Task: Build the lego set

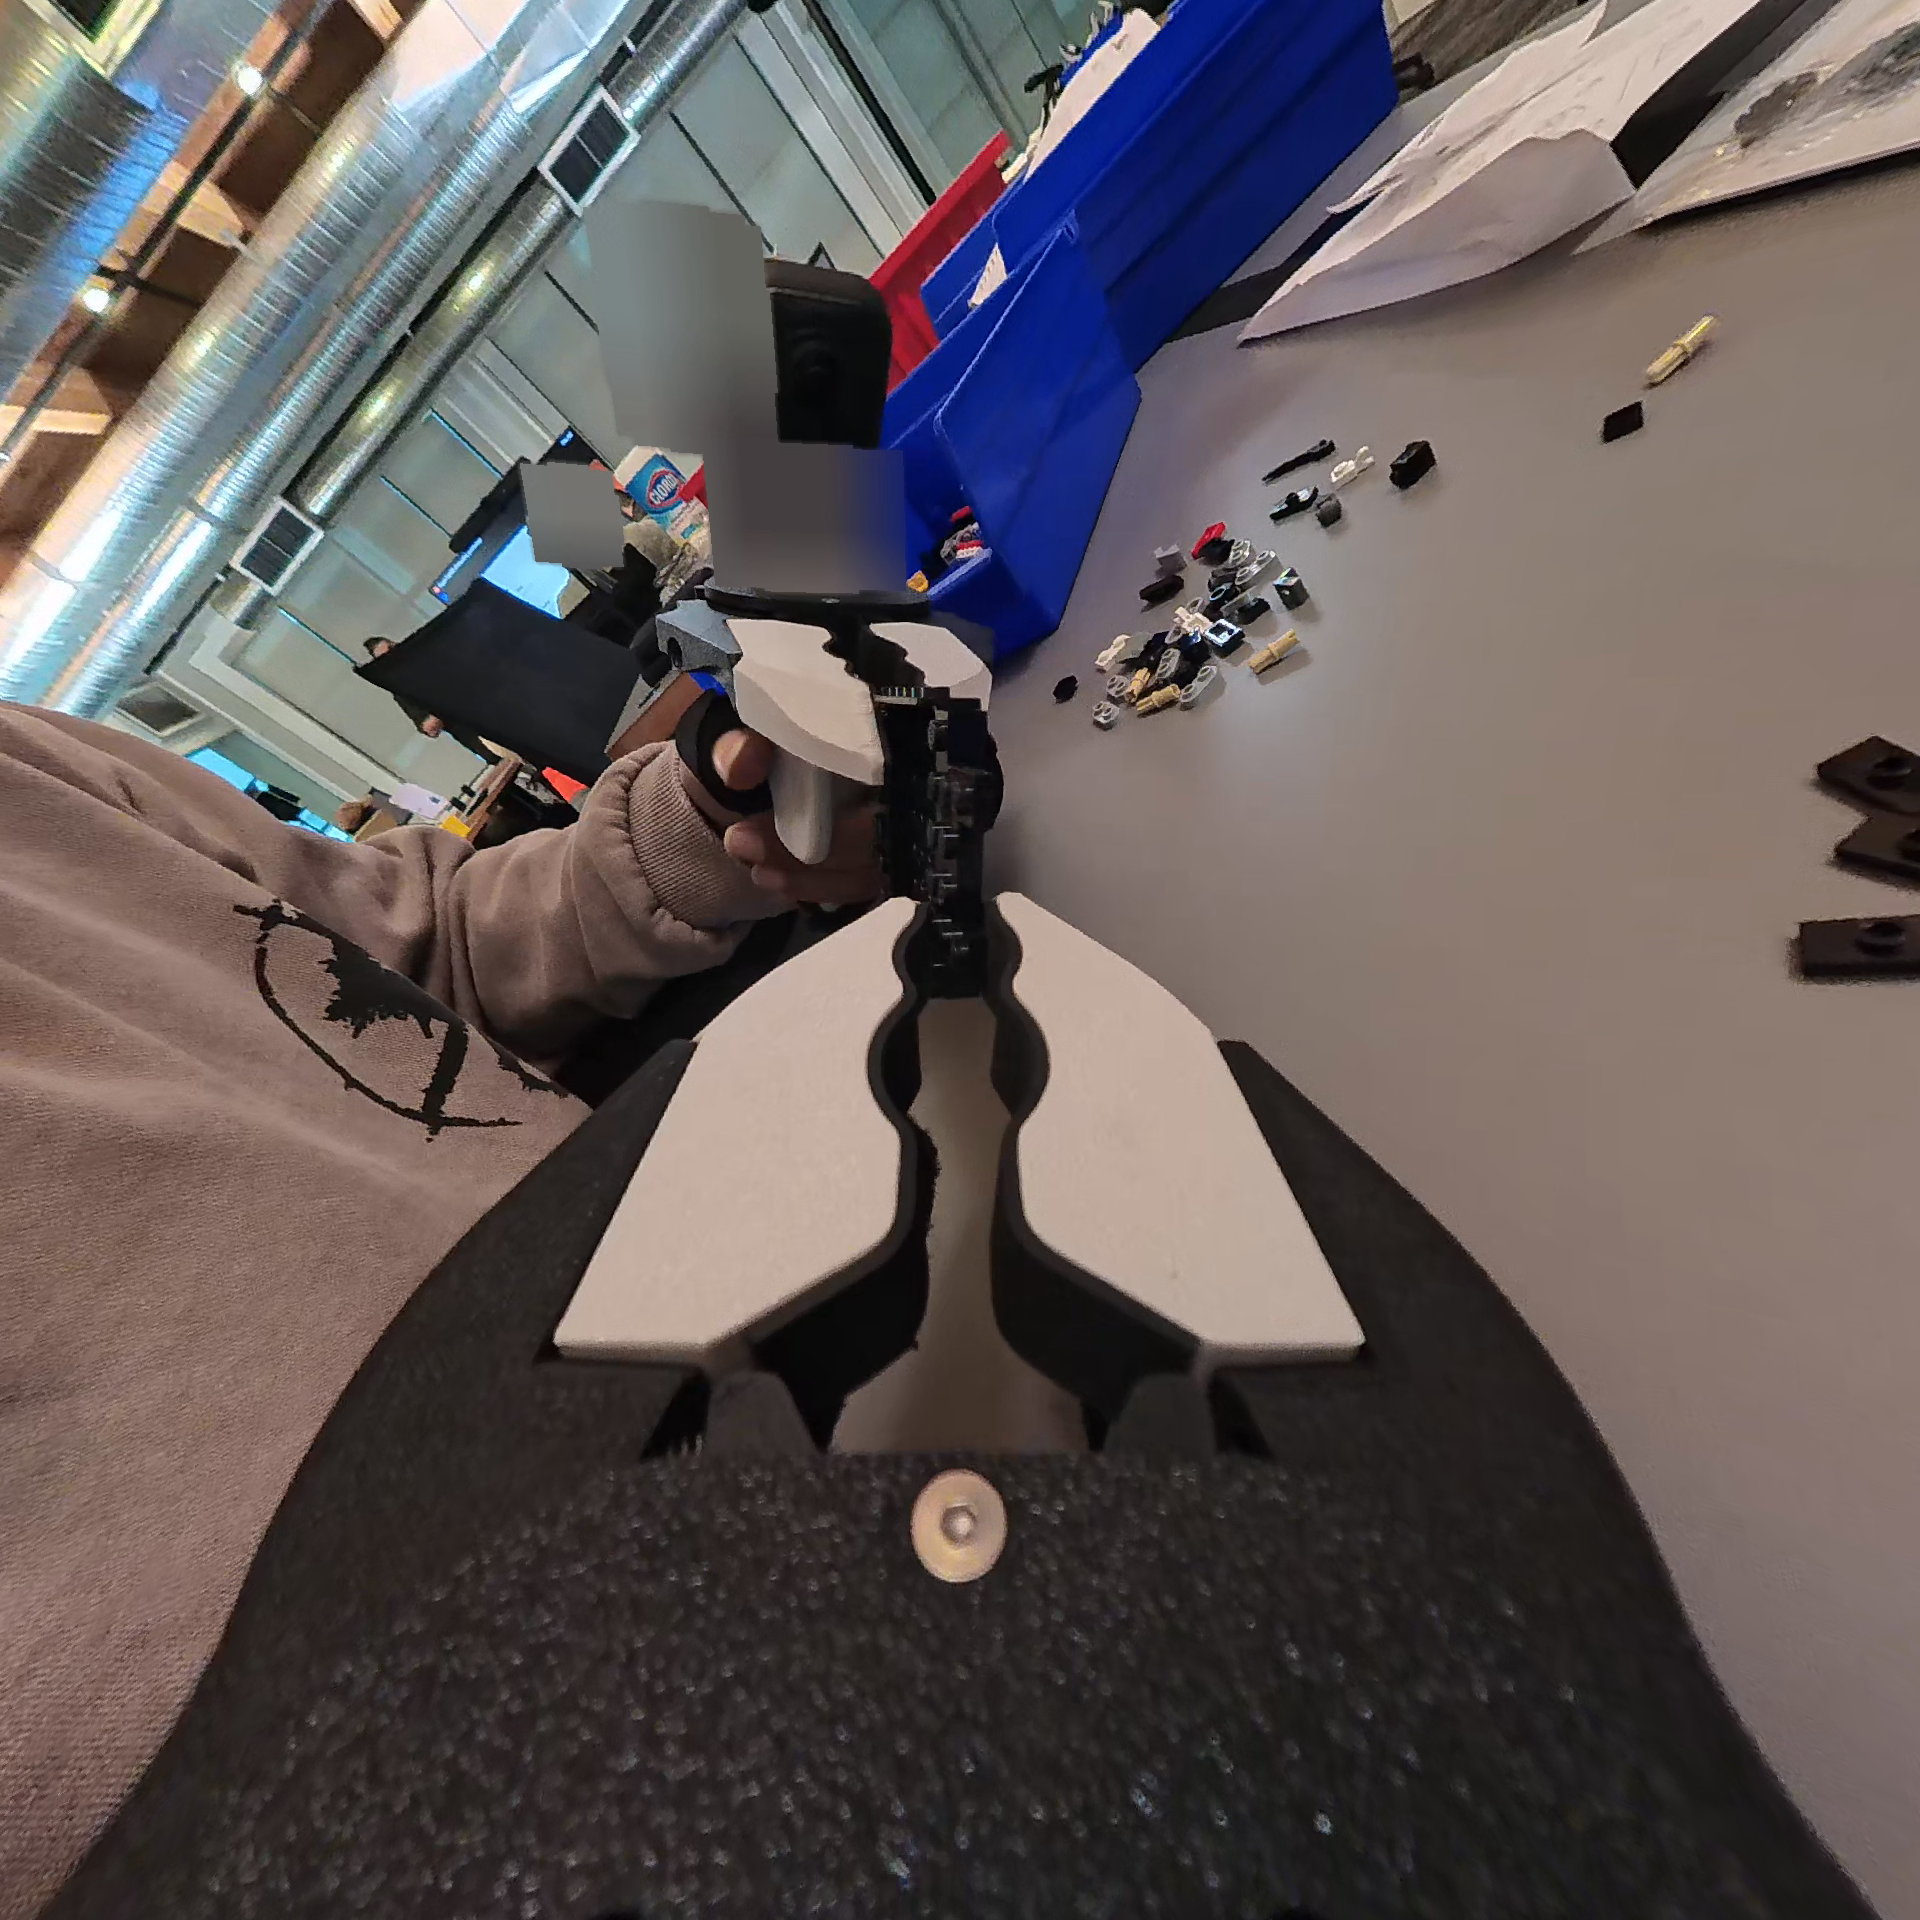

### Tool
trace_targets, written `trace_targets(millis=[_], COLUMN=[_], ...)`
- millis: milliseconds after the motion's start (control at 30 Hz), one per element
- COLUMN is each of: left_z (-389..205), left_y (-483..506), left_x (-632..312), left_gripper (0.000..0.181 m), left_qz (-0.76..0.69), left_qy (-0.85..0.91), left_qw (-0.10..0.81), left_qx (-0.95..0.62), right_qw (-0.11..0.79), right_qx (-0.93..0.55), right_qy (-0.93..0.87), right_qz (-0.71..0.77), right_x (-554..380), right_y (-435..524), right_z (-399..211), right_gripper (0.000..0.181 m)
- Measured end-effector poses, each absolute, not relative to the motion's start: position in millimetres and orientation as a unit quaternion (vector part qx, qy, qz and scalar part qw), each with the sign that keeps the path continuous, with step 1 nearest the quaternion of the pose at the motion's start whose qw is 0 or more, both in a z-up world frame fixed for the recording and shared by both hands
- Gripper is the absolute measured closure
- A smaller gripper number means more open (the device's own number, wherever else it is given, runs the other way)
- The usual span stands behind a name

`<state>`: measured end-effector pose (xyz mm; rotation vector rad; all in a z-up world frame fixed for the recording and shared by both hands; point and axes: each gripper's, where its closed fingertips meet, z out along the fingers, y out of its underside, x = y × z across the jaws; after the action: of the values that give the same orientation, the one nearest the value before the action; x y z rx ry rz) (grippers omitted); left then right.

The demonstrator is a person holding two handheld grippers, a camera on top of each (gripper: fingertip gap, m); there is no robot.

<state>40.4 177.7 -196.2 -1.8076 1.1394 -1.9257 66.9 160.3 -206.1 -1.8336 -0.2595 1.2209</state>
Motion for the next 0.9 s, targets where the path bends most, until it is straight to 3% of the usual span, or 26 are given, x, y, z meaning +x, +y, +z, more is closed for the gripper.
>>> trace_targets(millis=[600, 900], left_z=[-191, -193], left_y=[182, 190], left_x=[39, 45], left_gripper=[0.172, 0.172], left_qz=[-0.661, -0.664], left_qy=[0.404, 0.354], left_qw=[0.175, 0.137], left_qx=[-0.608, -0.644], right_qw=[0.463, 0.432], right_qx=[-0.732, -0.739], right_qy=[-0.122, -0.087], right_qz=[0.484, 0.509], right_x=[65, 67], right_y=[164, 169], right_z=[-203, -207], right_gripper=[0.173, 0.173])
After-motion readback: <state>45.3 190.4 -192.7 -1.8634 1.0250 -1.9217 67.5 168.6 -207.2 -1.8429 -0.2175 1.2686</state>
